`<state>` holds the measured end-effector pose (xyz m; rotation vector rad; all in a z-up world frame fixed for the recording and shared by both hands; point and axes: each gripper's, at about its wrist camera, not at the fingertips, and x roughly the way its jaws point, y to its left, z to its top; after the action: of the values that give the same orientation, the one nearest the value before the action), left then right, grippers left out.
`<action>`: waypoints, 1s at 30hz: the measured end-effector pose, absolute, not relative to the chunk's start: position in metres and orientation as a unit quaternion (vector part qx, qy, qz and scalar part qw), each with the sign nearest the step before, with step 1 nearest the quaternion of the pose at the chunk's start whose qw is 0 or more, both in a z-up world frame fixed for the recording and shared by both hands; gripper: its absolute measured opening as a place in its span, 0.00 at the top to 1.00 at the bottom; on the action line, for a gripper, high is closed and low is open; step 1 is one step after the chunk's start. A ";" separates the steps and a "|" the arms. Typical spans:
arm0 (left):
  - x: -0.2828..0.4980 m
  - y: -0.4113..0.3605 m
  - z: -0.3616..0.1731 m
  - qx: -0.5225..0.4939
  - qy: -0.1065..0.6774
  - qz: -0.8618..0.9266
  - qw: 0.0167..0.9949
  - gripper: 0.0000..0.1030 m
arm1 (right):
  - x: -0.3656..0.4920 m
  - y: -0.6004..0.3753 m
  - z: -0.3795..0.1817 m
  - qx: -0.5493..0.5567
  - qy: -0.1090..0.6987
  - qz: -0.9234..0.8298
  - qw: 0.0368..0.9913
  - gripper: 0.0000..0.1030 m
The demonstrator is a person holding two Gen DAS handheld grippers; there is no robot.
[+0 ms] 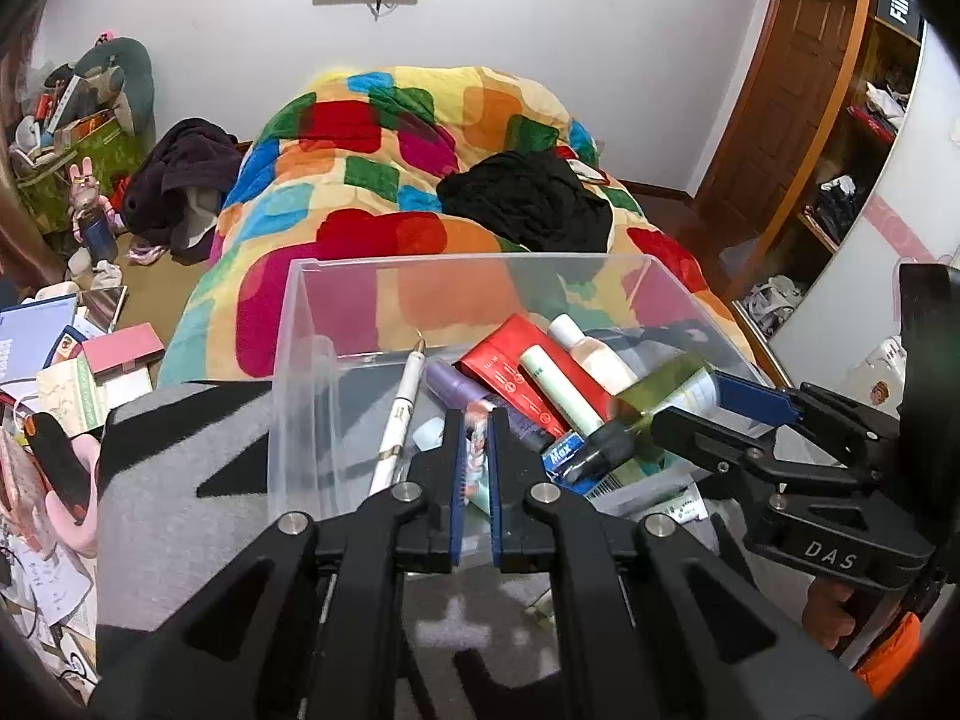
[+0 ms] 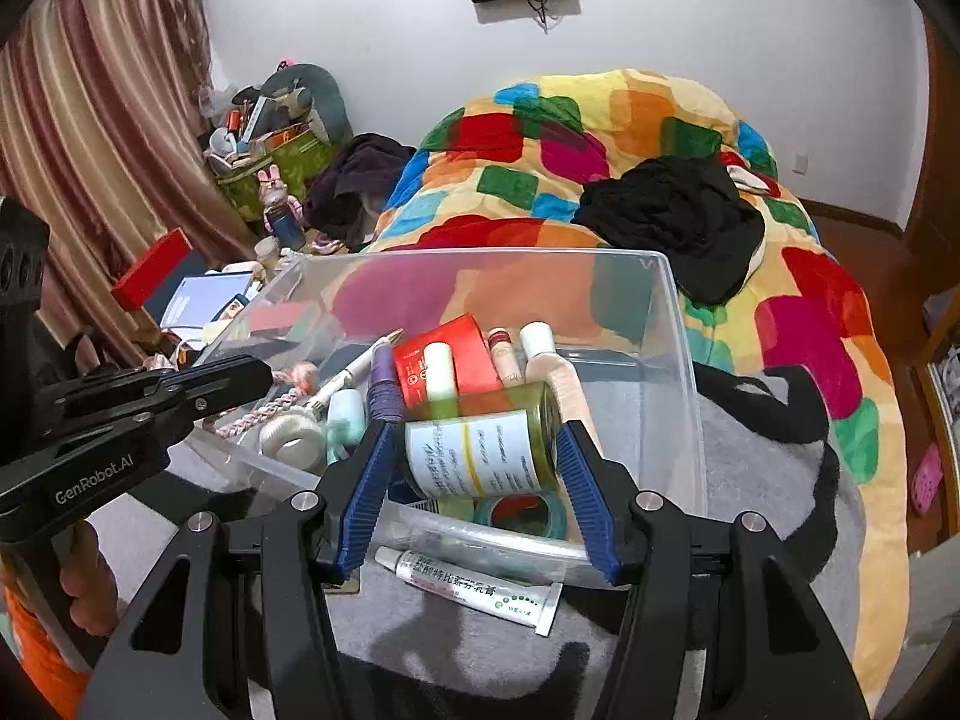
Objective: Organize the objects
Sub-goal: 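Place the green bottle and braided bracelet into the clear box and release, then grasp the yellow-green block with the left tool while the right tool approaches the white toothpaste tube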
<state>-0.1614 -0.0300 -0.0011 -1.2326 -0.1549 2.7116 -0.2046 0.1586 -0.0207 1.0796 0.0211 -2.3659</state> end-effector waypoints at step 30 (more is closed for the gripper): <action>-0.099 0.001 -0.010 -0.430 0.003 0.896 0.113 0.52 | -0.154 0.185 -0.044 0.416 0.087 -0.859 0.284 0.49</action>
<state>-0.0993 0.0014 -0.0104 -1.2610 0.0077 2.6281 -0.1538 0.1852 -0.0438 1.1125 0.2339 -2.2993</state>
